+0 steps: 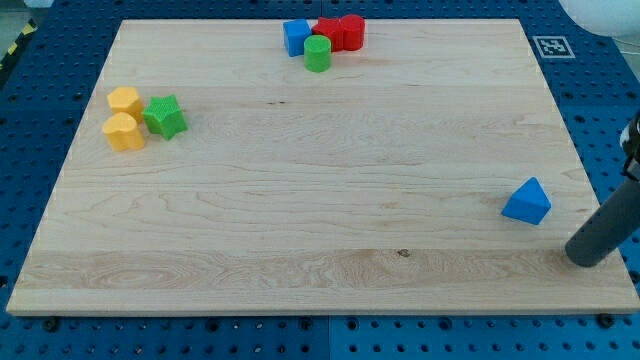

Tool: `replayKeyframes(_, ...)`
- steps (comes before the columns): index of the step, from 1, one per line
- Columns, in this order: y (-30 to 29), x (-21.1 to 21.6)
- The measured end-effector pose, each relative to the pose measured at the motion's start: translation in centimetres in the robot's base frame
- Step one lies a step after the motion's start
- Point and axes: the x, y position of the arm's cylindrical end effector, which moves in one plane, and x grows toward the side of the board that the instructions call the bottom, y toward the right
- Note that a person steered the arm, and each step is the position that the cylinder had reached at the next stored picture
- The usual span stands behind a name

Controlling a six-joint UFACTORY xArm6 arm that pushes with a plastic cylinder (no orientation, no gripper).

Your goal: Move the triangle to the center

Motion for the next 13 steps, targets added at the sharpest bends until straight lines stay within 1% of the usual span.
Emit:
replayKeyframes(1, 0.0, -1.0)
replayKeyframes(3, -1.6, -4.6)
replayKeyframes(5, -3.9, -5.3)
replayKeyframes(9, -6.0, -5.3)
replayKeyframes(11, -7.1, -6.5)
replayKeyframes(13, -7.4, -3.2)
